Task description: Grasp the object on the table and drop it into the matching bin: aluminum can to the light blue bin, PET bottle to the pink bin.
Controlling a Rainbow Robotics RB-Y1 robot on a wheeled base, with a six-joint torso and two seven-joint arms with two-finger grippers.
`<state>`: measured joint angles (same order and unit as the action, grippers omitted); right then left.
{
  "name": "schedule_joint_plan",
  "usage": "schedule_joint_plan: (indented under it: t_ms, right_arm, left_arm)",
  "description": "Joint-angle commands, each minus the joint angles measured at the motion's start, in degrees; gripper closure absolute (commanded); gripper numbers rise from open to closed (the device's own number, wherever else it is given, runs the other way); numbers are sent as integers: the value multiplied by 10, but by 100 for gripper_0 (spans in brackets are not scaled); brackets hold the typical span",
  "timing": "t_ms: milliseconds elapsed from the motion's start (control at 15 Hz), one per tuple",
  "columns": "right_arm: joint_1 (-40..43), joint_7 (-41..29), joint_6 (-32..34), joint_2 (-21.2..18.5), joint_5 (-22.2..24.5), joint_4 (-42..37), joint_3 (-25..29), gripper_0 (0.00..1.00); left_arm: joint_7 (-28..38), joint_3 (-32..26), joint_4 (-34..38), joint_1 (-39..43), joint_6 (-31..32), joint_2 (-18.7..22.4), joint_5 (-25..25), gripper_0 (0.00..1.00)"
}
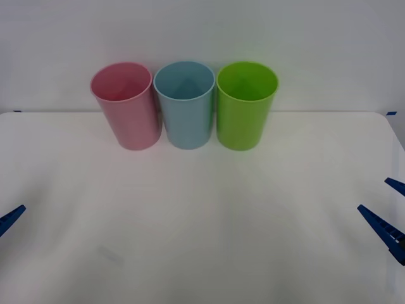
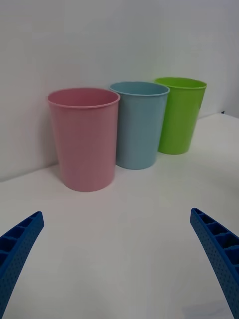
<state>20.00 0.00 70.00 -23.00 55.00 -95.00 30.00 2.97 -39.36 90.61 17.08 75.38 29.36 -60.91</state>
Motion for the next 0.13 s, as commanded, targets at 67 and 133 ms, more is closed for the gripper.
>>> schedule_joint_plan:
  t_ms: [67, 133]
  right_arm:
    - [0, 0, 0, 0, 0, 0, 0, 0]
    - [0, 0, 0, 0, 0, 0, 0, 0]
  left_arm:
    - [0, 1, 0, 1, -1, 0, 0, 0]
    - [0, 1, 0, 1, -1, 0, 0, 0]
